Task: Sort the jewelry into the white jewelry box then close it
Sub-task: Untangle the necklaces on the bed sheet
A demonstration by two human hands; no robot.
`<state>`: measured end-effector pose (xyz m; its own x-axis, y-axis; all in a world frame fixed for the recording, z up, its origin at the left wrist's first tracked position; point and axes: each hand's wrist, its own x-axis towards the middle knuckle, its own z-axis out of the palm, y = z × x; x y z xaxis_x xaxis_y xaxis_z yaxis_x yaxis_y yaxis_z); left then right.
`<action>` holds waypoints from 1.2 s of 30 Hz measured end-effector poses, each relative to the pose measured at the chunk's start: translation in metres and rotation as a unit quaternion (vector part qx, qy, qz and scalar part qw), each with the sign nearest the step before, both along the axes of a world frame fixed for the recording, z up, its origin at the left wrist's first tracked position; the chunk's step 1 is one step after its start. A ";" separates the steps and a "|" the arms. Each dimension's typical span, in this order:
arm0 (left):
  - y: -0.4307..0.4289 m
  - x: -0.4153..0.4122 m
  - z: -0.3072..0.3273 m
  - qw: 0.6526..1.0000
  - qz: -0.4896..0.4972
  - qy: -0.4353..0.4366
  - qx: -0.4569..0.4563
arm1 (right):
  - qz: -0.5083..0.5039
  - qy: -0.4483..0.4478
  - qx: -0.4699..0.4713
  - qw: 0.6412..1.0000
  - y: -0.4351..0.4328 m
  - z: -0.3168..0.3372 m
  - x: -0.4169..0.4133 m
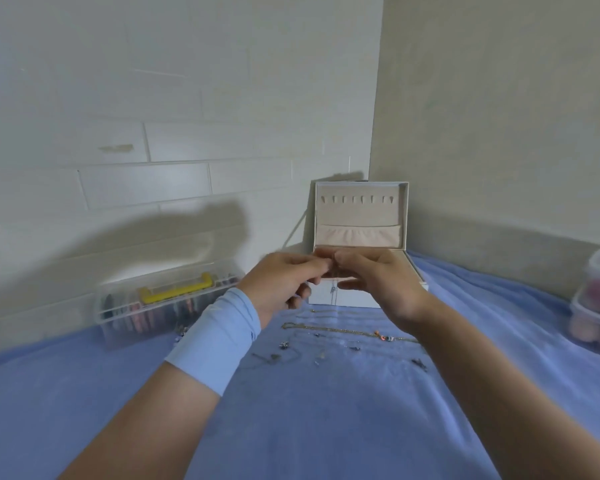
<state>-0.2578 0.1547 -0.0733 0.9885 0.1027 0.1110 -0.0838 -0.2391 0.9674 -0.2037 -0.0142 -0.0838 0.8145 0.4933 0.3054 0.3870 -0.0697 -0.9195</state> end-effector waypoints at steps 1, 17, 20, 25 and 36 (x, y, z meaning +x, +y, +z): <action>-0.001 0.002 0.001 1.000 -0.005 0.007 -0.017 | 0.010 0.007 0.004 1.000 -0.002 -0.001 0.001; -0.026 0.008 0.018 0.994 0.042 -0.062 0.074 | 0.045 -0.010 -0.040 0.998 -0.019 0.018 0.000; -0.024 0.009 0.021 0.982 0.059 -0.124 0.128 | 0.038 0.020 0.001 0.999 -0.021 0.017 0.003; -0.021 0.003 0.031 0.987 0.008 -0.140 0.084 | 0.063 0.070 0.085 0.992 -0.025 0.013 0.007; 0.004 0.003 0.024 0.934 0.090 -0.174 0.298 | 0.134 0.066 -0.144 0.978 -0.040 0.005 0.005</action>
